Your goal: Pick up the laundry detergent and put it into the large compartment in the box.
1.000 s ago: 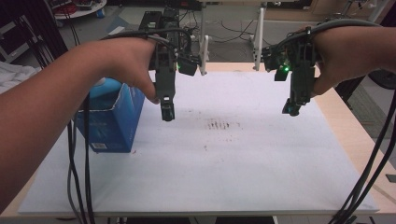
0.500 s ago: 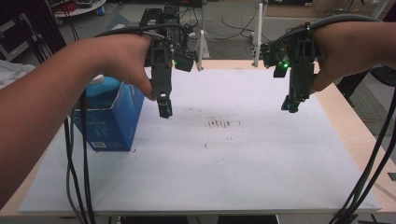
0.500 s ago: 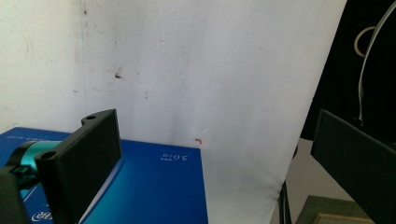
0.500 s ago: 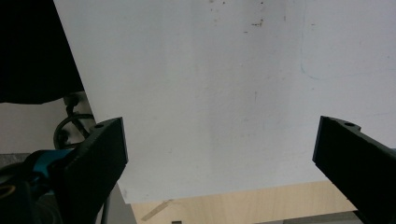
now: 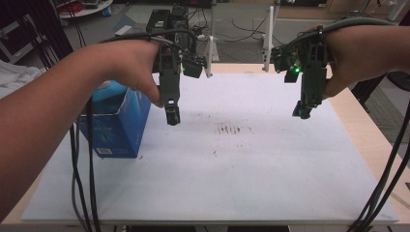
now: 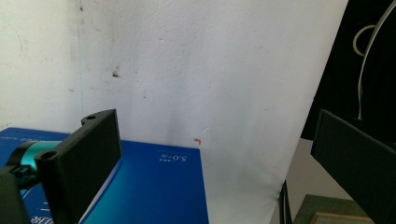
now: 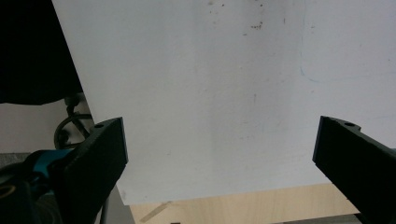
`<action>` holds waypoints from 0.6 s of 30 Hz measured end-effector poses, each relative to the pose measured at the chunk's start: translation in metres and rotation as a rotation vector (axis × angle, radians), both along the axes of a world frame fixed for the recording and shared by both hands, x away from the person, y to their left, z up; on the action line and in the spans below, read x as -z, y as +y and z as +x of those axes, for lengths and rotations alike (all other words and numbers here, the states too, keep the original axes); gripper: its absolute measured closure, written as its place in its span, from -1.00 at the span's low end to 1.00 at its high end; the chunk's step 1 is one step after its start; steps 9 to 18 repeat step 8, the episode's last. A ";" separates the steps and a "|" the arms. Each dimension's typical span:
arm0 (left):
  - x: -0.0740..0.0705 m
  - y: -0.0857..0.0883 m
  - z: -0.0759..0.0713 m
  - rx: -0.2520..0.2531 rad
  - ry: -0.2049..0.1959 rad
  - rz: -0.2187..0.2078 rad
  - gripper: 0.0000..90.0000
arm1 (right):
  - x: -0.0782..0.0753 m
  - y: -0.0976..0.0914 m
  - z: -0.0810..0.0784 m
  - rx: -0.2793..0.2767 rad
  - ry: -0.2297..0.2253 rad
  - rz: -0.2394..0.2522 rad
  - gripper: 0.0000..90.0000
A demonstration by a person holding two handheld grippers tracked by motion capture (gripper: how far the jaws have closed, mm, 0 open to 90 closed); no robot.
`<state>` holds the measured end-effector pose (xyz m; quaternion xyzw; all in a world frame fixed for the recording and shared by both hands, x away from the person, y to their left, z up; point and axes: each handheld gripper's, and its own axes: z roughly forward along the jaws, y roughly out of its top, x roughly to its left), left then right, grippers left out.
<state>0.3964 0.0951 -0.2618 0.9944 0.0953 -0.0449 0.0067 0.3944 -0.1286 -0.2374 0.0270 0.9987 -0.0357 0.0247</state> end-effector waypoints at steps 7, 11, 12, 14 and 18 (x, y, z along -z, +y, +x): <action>0.001 -0.001 -0.002 0.003 0.001 0.004 -0.96 | 0.000 -0.001 -0.001 0.002 -0.002 -0.001 -0.95; 0.001 -0.001 -0.002 0.003 0.001 0.004 -0.96 | 0.000 -0.001 -0.001 0.002 -0.002 -0.001 -0.95; 0.001 -0.001 -0.002 0.003 0.001 0.004 -0.96 | 0.000 -0.001 -0.001 0.002 -0.002 -0.001 -0.95; 0.001 -0.001 -0.002 0.003 0.001 0.004 -0.96 | 0.000 -0.001 -0.001 0.002 -0.002 -0.001 -0.95; 0.001 -0.001 -0.002 0.003 0.001 0.004 -0.96 | 0.000 -0.001 -0.001 0.002 -0.002 -0.001 -0.95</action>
